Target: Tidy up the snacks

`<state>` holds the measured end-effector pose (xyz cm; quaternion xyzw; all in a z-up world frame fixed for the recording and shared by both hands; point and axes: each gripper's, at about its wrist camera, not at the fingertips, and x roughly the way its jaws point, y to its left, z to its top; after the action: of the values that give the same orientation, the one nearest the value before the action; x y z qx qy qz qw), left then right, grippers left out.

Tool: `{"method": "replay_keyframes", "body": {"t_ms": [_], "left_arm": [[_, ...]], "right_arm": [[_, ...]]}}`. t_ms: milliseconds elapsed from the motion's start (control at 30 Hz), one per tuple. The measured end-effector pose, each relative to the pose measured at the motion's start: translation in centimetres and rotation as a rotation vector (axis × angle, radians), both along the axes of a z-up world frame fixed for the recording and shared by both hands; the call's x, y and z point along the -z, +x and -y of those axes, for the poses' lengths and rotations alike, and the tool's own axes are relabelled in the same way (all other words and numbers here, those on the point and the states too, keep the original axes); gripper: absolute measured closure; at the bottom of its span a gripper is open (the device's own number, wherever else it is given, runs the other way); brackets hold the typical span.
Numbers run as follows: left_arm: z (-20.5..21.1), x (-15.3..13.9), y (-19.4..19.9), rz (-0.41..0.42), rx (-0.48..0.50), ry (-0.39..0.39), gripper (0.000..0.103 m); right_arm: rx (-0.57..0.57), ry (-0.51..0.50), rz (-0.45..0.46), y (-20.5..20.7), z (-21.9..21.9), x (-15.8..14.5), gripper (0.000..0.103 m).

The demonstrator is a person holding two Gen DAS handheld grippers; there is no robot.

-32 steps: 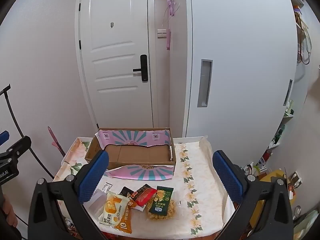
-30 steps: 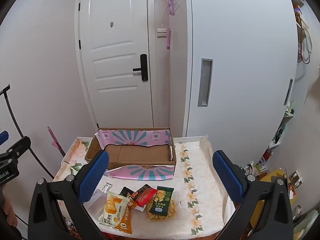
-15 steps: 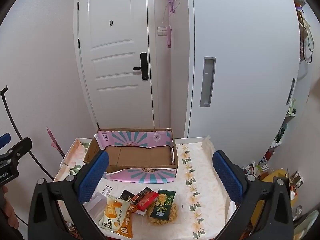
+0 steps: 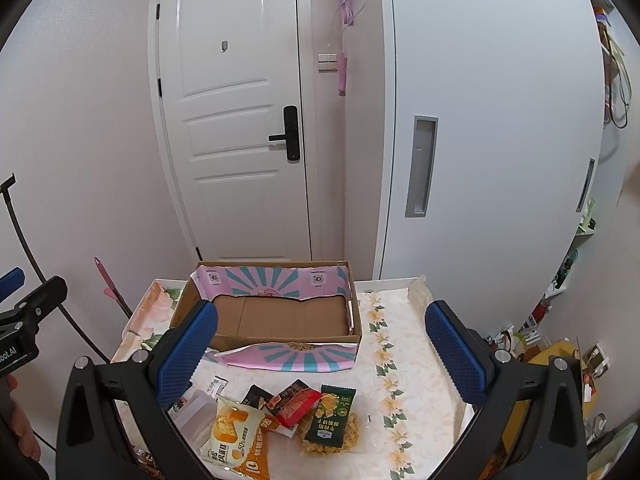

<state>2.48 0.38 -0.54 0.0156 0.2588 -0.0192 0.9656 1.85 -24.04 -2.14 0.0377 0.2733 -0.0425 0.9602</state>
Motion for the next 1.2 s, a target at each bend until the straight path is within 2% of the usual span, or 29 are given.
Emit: {"method": "replay_keyframes", "body": {"t_ms": [1200], "left_arm": [[-0.4, -0.06, -0.22, 0.004, 0.0, 0.019, 0.0]], "right_arm": [[-0.007, 0.0, -0.002, 0.03, -0.24, -0.7, 0.0]]}}
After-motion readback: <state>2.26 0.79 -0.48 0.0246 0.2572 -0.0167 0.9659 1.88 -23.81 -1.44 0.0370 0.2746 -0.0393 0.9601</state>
